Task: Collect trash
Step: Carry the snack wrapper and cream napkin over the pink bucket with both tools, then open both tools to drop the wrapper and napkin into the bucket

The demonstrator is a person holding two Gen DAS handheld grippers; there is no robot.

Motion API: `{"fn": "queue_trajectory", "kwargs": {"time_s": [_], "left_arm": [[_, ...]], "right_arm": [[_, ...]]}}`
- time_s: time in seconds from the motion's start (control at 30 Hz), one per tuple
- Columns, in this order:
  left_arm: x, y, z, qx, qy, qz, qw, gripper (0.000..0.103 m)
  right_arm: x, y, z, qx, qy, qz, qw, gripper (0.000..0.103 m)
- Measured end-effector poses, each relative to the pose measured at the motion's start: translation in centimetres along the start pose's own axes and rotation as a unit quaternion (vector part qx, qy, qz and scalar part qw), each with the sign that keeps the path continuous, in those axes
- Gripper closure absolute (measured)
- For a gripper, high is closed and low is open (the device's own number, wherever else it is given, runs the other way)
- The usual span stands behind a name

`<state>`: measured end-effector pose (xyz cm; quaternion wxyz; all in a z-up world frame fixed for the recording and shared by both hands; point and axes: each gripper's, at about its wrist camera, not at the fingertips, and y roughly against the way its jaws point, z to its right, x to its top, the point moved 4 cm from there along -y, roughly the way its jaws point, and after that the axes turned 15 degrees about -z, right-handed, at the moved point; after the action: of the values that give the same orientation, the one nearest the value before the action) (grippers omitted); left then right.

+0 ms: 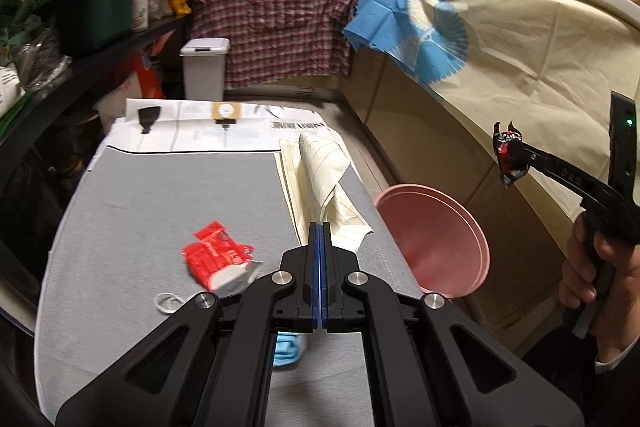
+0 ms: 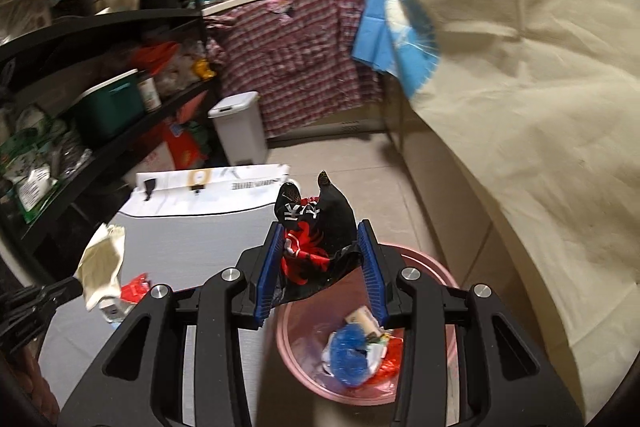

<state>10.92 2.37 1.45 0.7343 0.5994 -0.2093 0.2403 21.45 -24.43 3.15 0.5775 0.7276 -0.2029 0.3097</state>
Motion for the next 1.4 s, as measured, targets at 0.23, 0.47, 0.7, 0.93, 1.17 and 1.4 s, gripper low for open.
{"fn": "queue_trajectory", "kwargs": {"time_s": [0.23, 0.47, 0.7, 0.93, 1.17, 1.4], "left_arm": [[1.3, -1.6, 3.8, -0.011, -0.036, -0.003, 0.9993, 0.103], [2.9, -4.0, 7.3, -0.038, -0.044, -0.008, 0.9983, 0.103], [3.7, -7.5, 11.3, -0.056, -0.070, -0.026, 0.9957, 0.103], [3.7, -11.1, 13.0, -0.063, -0.082, -0.049, 0.9934, 0.103], [3.7, -13.9, 13.7, -0.071, -0.084, -0.074, 0.9912, 0.103], [3.8, -14.5, 12.9, -0.084, -0.075, -0.098, 0.9888, 0.091]], "right_arm": [[0.1, -0.9, 2.8, -0.012, -0.025, -0.005, 1.000, 0.064], [0.5, -3.2, 5.5, -0.012, -0.062, -0.022, 0.998, 0.064], [0.9, -4.4, 6.6, -0.014, -0.078, -0.025, 0.997, 0.064], [1.1, -5.5, 7.1, -0.016, -0.084, -0.031, 0.996, 0.064], [1.3, -6.5, 7.2, -0.021, -0.082, -0.036, 0.996, 0.064], [1.2, -7.8, 7.4, -0.034, -0.083, -0.053, 0.995, 0.046]]}}
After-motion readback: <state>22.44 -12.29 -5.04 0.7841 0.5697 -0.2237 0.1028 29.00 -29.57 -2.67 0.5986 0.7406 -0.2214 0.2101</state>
